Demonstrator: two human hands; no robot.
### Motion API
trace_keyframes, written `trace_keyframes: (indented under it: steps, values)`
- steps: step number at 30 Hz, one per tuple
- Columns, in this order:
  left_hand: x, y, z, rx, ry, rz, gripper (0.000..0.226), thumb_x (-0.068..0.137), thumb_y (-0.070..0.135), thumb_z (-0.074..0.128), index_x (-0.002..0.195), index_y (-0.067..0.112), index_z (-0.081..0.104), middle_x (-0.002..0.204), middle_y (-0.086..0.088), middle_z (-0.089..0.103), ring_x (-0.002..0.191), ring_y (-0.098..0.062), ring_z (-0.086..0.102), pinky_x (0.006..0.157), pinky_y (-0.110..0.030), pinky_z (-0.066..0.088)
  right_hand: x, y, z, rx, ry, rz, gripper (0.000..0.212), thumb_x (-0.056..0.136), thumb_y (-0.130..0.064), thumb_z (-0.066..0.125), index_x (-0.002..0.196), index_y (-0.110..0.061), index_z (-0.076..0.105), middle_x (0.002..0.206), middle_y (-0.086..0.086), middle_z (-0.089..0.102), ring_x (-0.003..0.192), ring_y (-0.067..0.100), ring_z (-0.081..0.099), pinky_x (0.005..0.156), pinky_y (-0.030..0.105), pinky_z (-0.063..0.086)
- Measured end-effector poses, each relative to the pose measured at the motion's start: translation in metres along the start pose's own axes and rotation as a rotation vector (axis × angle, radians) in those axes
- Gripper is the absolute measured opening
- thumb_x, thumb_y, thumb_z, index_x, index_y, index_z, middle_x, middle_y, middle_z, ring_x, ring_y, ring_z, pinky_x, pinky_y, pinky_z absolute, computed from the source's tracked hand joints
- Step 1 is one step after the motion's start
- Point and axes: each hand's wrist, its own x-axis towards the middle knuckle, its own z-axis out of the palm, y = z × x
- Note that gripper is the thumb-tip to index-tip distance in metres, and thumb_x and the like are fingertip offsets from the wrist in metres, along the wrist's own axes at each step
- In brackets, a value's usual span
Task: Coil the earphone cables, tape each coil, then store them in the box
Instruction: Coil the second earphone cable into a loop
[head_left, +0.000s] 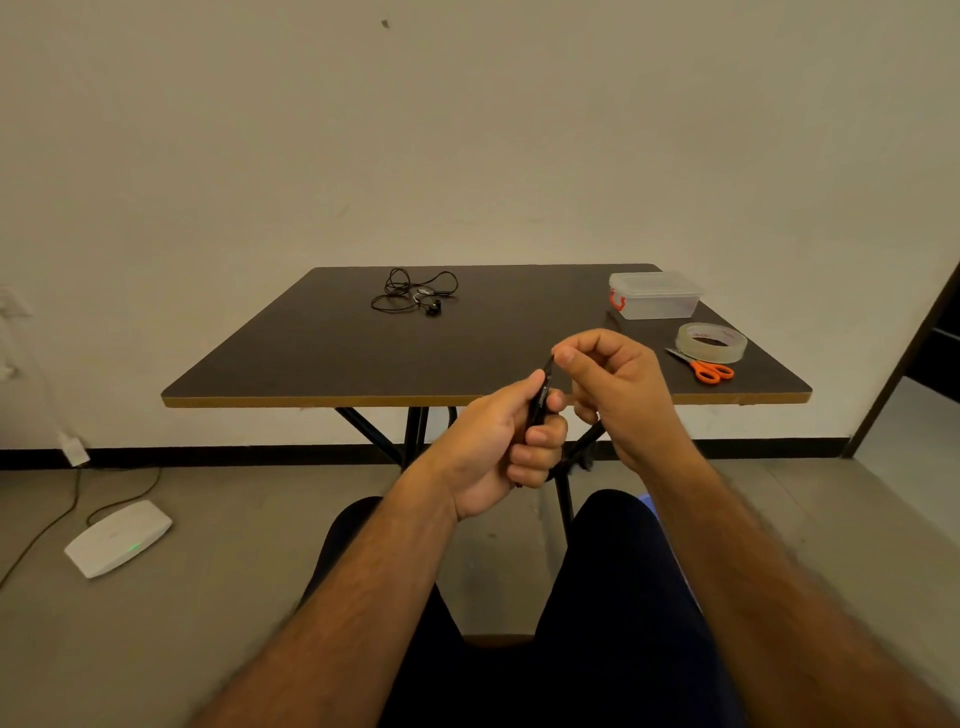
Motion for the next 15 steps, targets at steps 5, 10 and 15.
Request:
trace_keyframes:
  steps: [5,10,15]
  values:
    - [-0.002,-0.003,0.000,-0.018,-0.098,-0.013,0.042,0.100,0.052,0.033,0.080,0.019,0.050,0.057,0.007,0.033,0.044,-0.003,0.026,0.042,-0.016,0.018,0.004,-0.004,-0.003,-0.069,-0.044,-0.038,0.007,0.094,-0.008,0.062,0.091,-0.009,0.068,0.058,-0.016,0.061,0.049,0.000,0.053,0.050,0.009,0.040]
    - [-0.002,-0.002,0.000,-0.032,-0.201,-0.003,0.037,0.100,0.044,0.034,0.073,0.022,0.049,0.055,0.009,0.034,0.043,-0.003,0.028,0.041,-0.018,0.018,-0.002,0.000,-0.002,-0.015,-0.171,0.037,0.014,0.093,-0.025,0.064,0.092,-0.015,0.074,0.079,0.033,0.058,0.060,0.036,0.046,0.051,0.030,0.036]
    - [-0.002,0.003,-0.001,-0.085,-0.150,0.135,0.030,0.096,0.032,0.033,0.073,0.021,0.047,0.056,0.007,0.034,0.042,-0.004,0.030,0.040,-0.018,0.020,-0.012,0.012,0.003,0.006,-0.232,0.126,0.020,0.097,-0.020,0.058,0.093,-0.005,0.070,0.086,0.038,0.058,0.071,0.035,0.053,0.059,0.035,0.045]
